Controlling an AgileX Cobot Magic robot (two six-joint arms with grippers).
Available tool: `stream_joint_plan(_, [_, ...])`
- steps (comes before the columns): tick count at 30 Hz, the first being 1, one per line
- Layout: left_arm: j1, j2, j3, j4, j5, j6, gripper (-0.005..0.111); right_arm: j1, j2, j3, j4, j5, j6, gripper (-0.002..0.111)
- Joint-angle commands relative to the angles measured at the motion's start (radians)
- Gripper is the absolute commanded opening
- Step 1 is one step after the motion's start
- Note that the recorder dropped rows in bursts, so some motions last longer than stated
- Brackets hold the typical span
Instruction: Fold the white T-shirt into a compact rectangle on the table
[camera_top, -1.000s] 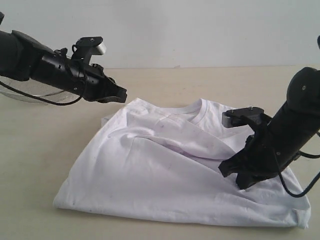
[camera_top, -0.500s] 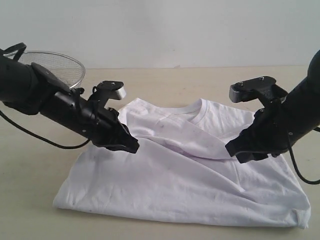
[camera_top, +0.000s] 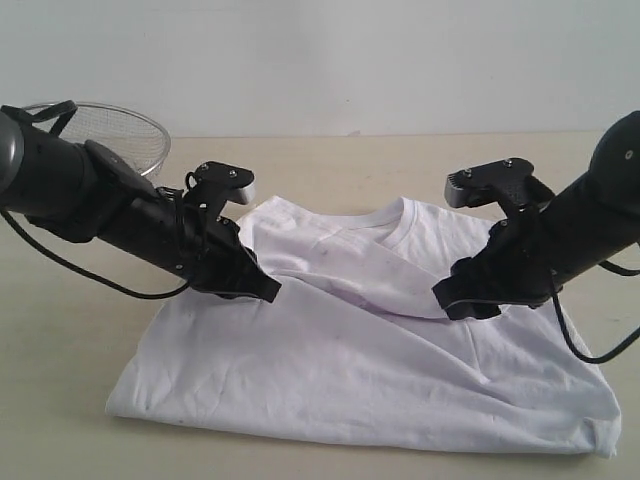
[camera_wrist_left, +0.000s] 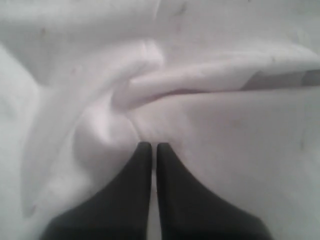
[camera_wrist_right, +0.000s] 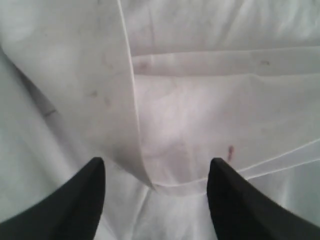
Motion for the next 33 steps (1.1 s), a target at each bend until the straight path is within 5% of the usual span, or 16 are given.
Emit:
stream_joint_plan(1, [-0.007, 0.016, 0.004, -0.003, -0.004, -0.003, 0.005, 0.001, 0.002, -0.003, 0.060, -0.012, -0.065, 0.054])
stream_joint_plan(14, [-0.007, 0.017, 0.004, -0.003, -0.012, -0.018, 0.005, 0.022, 0.114, -0.122, 0.084, 0.080, -0.072, 0.053])
stream_joint_plan(16, [-0.007, 0.017, 0.004, -0.003, -0.012, -0.018, 0.005, 0.032, 0.127, -0.132, 0.079, 0.069, -0.072, 0.046])
stream_joint_plan(22, [-0.007, 0.017, 0.004, -0.003, -0.012, -0.018, 0.005, 0.034, 0.144, -0.132, 0.023, 0.054, -0.072, 0.000])
stream_joint_plan(33, [-0.007, 0.017, 0.004, 0.001, -0.018, -0.026, 0.005, 0.034, 0.144, -0.247, 0.006, 0.086, -0.081, 0.000])
